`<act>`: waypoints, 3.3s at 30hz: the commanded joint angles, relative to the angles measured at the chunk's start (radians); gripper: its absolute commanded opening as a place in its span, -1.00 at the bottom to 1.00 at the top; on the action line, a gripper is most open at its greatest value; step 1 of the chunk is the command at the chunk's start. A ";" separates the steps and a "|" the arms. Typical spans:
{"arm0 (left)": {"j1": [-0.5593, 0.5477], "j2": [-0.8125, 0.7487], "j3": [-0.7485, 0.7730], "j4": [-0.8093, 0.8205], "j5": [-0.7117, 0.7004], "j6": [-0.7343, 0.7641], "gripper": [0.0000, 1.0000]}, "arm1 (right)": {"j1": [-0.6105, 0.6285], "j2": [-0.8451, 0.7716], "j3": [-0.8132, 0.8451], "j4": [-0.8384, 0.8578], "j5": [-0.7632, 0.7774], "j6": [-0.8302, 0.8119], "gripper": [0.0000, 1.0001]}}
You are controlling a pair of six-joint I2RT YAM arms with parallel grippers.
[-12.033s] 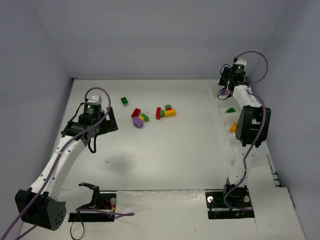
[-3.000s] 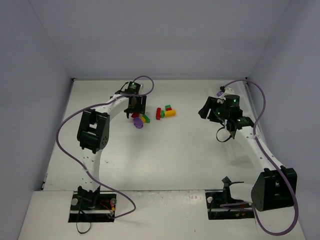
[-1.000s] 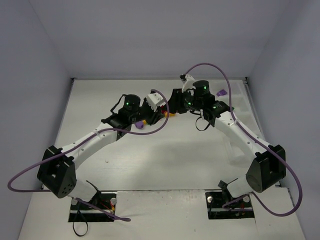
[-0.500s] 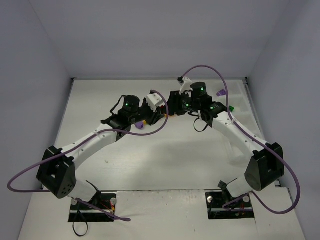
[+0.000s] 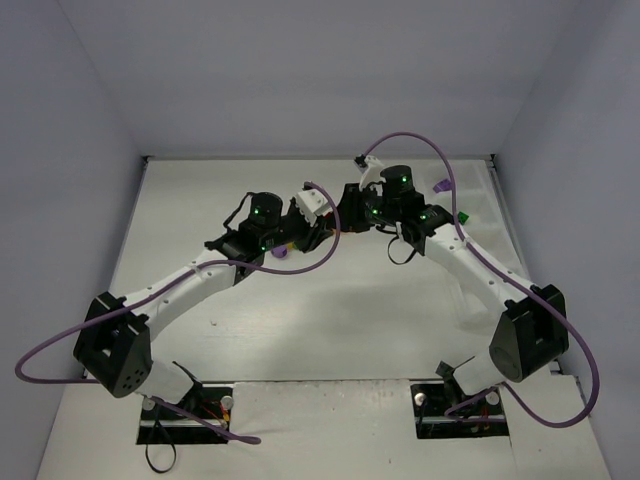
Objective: Sort the legos into containers by color
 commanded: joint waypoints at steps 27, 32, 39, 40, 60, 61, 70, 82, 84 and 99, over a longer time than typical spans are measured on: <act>-0.006 -0.246 -0.036 -0.296 -0.448 -0.290 0.72 | -0.437 -0.307 -0.284 -0.328 0.975 0.102 -1.00; -0.006 -0.265 -0.042 -0.318 -0.448 -0.310 0.72 | -0.589 -0.333 -0.334 -0.360 0.992 0.118 -1.00; -0.006 -0.269 -0.038 -0.350 -0.455 -0.315 0.72 | -0.728 -0.375 -0.333 -0.381 0.977 0.112 -1.00; -0.006 -0.271 -0.039 -0.351 -0.457 -0.313 0.72 | -0.738 -0.370 -0.330 -0.392 0.987 0.117 -1.00; 0.001 -0.208 -0.039 -0.382 -0.514 -0.323 0.72 | -0.743 -0.344 -0.241 -0.351 0.784 0.053 0.05; 0.005 -0.201 -0.035 -0.390 -0.517 -0.326 0.72 | -0.730 -0.347 -0.232 -0.323 0.698 0.036 0.05; 0.138 -0.012 0.077 -0.453 -0.417 -0.332 0.72 | -0.459 -0.293 -0.164 -0.202 0.414 -0.085 0.17; 0.235 0.244 0.180 -0.393 -0.235 0.099 0.61 | -0.236 -0.200 -0.175 -0.096 0.282 -0.138 0.17; 0.243 0.281 0.201 -0.396 -0.209 0.148 0.61 | -0.224 -0.195 -0.178 -0.085 0.270 -0.141 0.18; 0.269 0.491 0.310 -0.428 -0.129 0.248 0.43 | -0.204 -0.189 -0.210 -0.078 0.199 -0.174 0.18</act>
